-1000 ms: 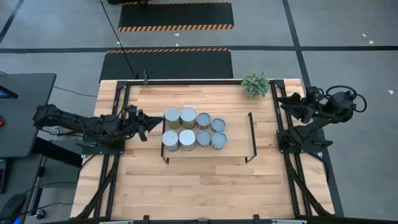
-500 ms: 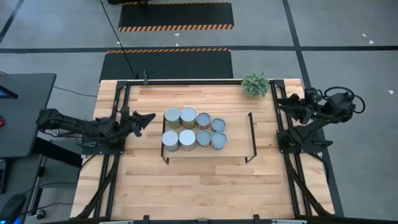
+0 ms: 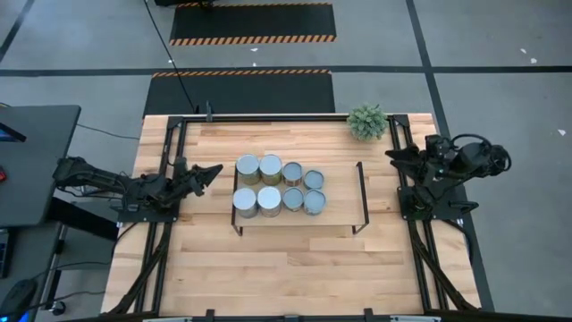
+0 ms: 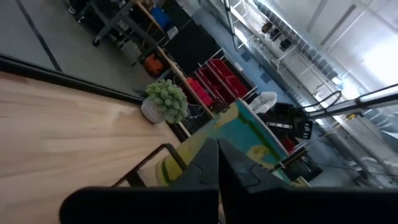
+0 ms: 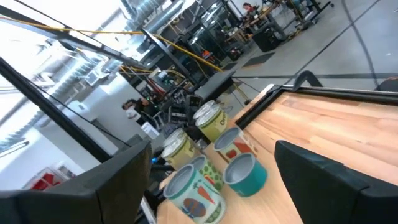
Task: Pick and place cans onto a shelf
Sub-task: Return to Home Position
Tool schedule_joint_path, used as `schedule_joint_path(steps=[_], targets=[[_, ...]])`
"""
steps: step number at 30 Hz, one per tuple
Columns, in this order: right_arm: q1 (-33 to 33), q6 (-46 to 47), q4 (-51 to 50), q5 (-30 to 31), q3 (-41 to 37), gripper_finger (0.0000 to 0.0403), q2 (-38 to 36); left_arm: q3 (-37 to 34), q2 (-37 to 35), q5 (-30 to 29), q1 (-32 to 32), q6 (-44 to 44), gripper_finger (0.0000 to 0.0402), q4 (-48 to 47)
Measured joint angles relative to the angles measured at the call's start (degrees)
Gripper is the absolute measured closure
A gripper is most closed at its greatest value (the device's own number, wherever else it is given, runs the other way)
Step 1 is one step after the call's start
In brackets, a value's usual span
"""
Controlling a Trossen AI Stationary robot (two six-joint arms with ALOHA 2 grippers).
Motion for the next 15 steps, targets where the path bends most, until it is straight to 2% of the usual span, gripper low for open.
schedule_joint_path(steps=[3, 6, 15], targets=[[0.0, 0.3, 1.07, -1.46, -0.78, 0.0066, 0.0, -0.03, 0.02, -0.66, -0.47, -0.25, 0.0401, -0.5], [0.0, 0.29, 1.5, -1.78, -2.02, 0.0112, 0.0, -0.03, 0.04, -1.57, -0.65, -0.14, 0.0401, -0.83], [0.0, -3.84, 2.23, -2.03, -5.75, 0.0352, 0.04, -0.05, 0.04, -1.54, -1.98, -0.13, 0.0402, -0.85]])
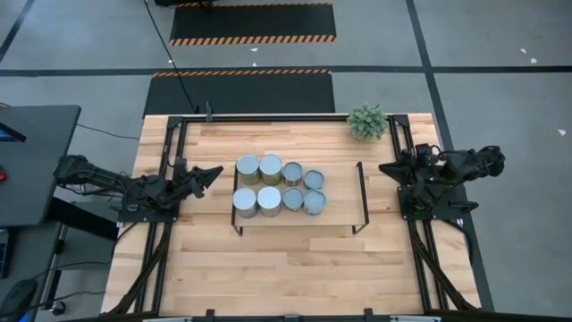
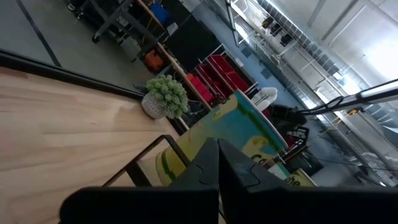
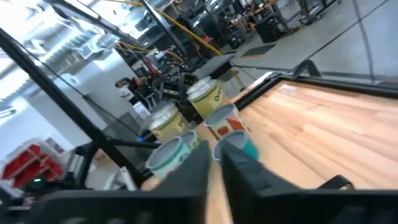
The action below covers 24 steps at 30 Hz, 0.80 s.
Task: Pick and place cans onto a shelf
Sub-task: Return to Home Position
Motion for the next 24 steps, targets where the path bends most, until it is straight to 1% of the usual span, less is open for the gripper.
schedule_joint_path(steps=[1, 2, 3, 6, 10, 13, 17, 19, 20, 22, 24], targets=[[0.0, -0.38, 0.09, 0.59, -0.32, 0.0376, -0.02, 0.0, 0.0, -0.03, -0.13, 0.0, 0.0402, 0.0], [-0.02, -0.62, 0.27, 0.89, -0.81, 0.0389, -0.04, -0.02, 0.0, -0.28, -0.3, 0.0, 0.0402, -0.02], [0.0, -0.57, 0.51, 1.1, -1.54, 0.0393, -0.04, -0.02, 0.0, -0.55, -0.37, 0.0, 0.0402, -0.08], [-0.01, 0.59, 3.61, 0.29, -4.22, 0.0386, -0.03, -0.02, 0.0, -1.32, -0.55, -0.16, 0.0402, -0.51], [0.0, -0.92, 12.81, -2.75, -8.06, 0.0397, -0.06, -0.02, 0.04, -1.52, -0.55, -1.38, 0.0402, -1.5], [0.0, -0.27, 19.29, -4.56, -11.67, 0.0397, -0.04, -0.04, 0.04, -1.52, -0.55, -2.47, 0.0402, -2.02], [0.0, -0.11, 32.99, -8.32, -18.64, 0.0399, -0.04, -0.04, 0.04, -1.3, -0.7, -2.99, 0.0398, -2.4], [0.0, -0.12, 39.15, -8.64, -22.04, 0.0399, -0.09, -0.04, 0.04, -1.47, -0.92, -2.99, 0.0396, -2.38], [0.02, 0.38, 39.99, -8.42, -23.47, 0.0399, -0.1, -0.04, 0.04, -1.5, -0.92, -3.06, 0.0396, -2.38], [0.03, 1.31, 37.51, -8.07, -23.44, 0.0399, 0.07, -0.07, 0.06, -1.5, -0.92, -4.12, 0.0395, -2.36], [0.04, 0.66, 38.47, -7.57, -23.5, 0.0399, -0.1, -0.07, 0.07, -1.5, -0.92, -3.49, 0.0395, -2.67]])
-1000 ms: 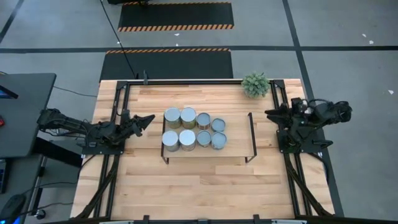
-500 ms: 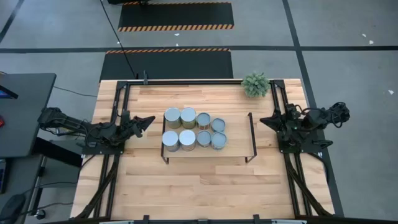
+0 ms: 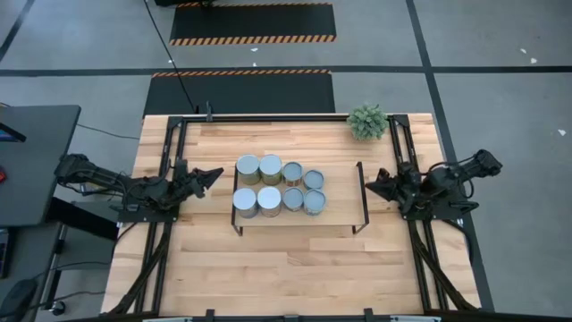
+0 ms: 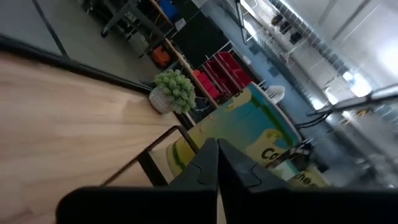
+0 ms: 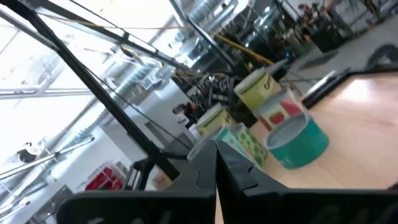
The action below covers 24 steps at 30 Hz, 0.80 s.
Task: Pick and place cans onto a shelf
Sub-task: Return to Home Position
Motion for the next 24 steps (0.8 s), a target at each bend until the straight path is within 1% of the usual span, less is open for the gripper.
schedule_joint_path(steps=[3, 6, 9, 11, 15, 17, 19, 24], targets=[[0.0, -1.33, 1.4, 0.43, 0.0, 0.0397, 0.05, 0.0, 0.01, 0.43, 0.0, 5.2, 0.0394, -1.0], [-0.02, -1.4, 1.31, 0.73, 0.0, 0.0388, 0.08, 0.0, 0.04, 0.59, 0.0, 13.73, 0.0393, -2.74], [0.0, -1.73, 0.34, 0.73, 0.02, 0.0378, 0.1, -0.02, 0.02, 0.6, -0.02, 19.81, 0.0393, -3.32], [-0.04, -5.41, -0.76, 0.75, 0.02, 0.0373, 0.12, -0.02, 0.02, 0.59, -0.02, 22.08, 0.0393, -3.24], [-0.04, -17.28, -1.95, 0.77, 0.02, 0.037, 0.16, -0.02, 0.02, 0.61, -0.02, 22.03, 0.0393, -3.25], [-0.04, -20.56, -1.82, 0.77, 0.02, 0.0371, 0.16, -0.02, 0.02, 0.61, -0.02, 22.05, 0.0393, -3.25], [-0.04, -21.92, -1.69, 0.76, 0.02, 0.0372, 0.16, -0.02, 0.02, 0.61, -0.02, 22.05, 0.0393, -3.25], [-0.04, -22.06, -1.69, 0.77, 0.02, 0.0371, 0.16, -0.02, 0.02, 0.63, -0.02, 22.05, 0.0393, -3.23]])
